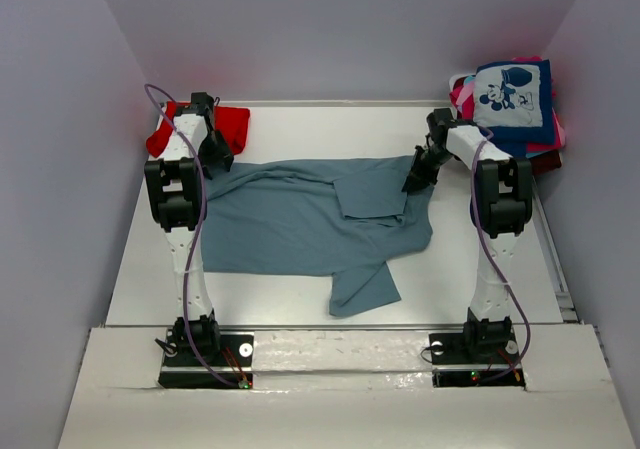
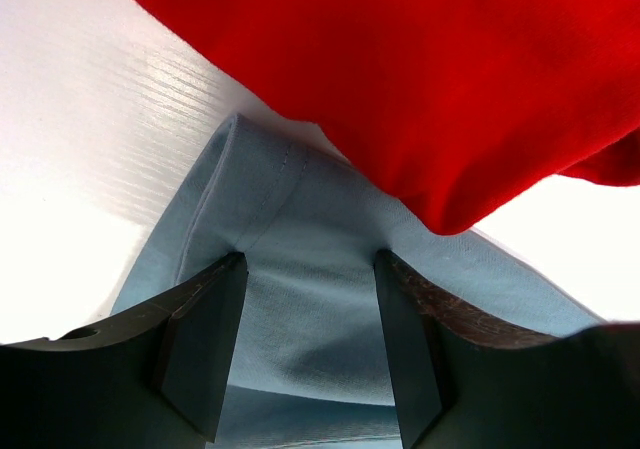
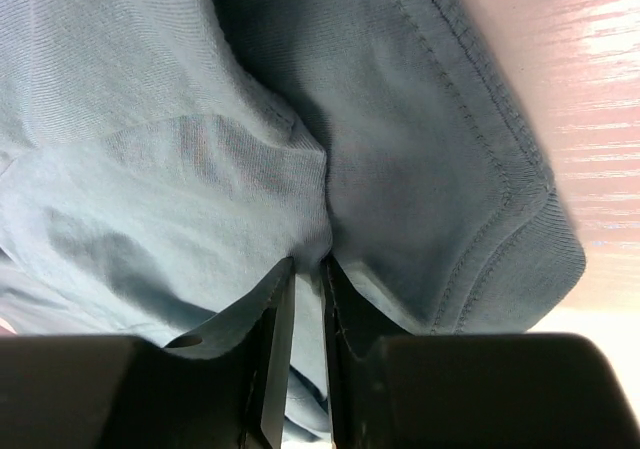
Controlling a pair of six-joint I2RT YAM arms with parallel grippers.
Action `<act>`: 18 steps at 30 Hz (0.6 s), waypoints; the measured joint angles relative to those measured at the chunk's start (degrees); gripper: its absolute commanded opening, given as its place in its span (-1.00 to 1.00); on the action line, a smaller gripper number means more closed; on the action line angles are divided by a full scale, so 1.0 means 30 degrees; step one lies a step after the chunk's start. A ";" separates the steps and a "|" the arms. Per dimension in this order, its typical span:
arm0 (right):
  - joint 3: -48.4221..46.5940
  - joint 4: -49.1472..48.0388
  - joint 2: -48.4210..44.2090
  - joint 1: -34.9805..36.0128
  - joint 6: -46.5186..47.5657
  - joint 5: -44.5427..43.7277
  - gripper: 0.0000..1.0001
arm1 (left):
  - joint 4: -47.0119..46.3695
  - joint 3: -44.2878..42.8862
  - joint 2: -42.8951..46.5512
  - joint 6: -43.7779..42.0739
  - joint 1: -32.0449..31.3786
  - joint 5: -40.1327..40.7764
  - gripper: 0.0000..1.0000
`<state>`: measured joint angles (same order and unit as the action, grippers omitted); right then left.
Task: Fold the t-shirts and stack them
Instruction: Fold the flattened tshirt in 1/3 of the way
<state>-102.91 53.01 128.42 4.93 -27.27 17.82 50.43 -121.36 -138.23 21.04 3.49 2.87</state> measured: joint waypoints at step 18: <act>0.0000 0.0022 -0.0007 0.0000 -0.0284 -0.1100 -0.86 | 0.0000 0.0000 0.0000 0.0000 0.0000 0.0000 0.33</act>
<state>-102.91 53.08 128.40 4.93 -28.12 14.52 50.43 -121.36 -138.23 21.04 3.49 2.87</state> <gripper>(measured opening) 0.073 0.663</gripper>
